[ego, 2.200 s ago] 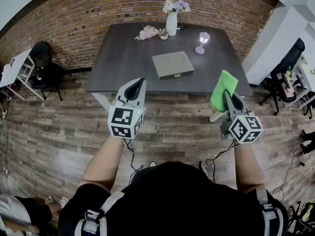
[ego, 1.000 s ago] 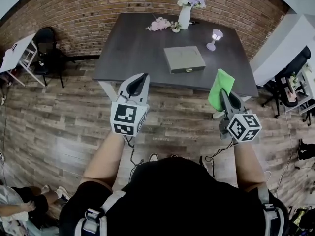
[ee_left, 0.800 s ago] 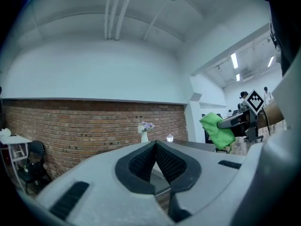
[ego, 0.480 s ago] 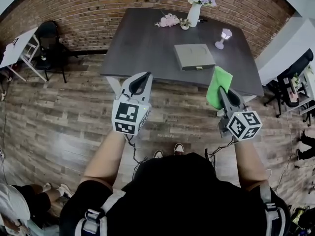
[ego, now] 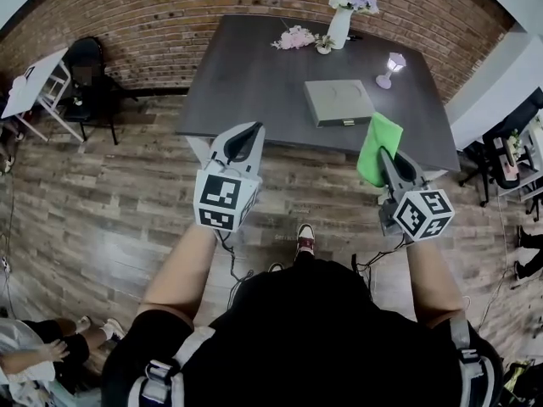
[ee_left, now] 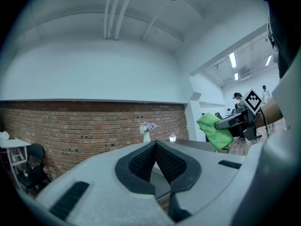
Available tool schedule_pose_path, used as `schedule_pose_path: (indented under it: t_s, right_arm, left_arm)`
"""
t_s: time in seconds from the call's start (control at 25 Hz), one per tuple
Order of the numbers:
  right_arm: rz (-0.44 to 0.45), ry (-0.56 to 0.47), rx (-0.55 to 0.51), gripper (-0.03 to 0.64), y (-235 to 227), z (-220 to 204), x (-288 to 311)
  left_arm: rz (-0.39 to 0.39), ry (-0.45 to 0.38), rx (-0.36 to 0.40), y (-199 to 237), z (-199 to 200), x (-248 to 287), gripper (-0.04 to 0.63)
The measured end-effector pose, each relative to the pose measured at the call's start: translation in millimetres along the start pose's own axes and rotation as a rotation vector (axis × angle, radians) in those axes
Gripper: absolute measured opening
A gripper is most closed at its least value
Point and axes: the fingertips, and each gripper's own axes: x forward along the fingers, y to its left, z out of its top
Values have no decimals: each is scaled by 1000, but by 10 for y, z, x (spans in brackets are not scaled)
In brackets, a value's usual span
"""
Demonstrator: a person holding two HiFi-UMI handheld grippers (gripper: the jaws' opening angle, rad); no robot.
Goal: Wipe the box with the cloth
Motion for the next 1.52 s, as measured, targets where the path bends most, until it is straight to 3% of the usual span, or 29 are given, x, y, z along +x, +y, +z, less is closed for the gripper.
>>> schedule_pose_path:
  t_s: [0.36,1.08,1.52]
  right_arm:
    - [51,16,41,38,-314,-116,510]
    - [171,39,83,38,-1238,-38,1660]
    - [247,65,58,38,-1371,-11,1957]
  left_arm:
    - [32,30,5,169,-98,501,9]
    - [86,64,3,427,-75,1996,9]
    - [128,90,-37,450,-170,2207,9]
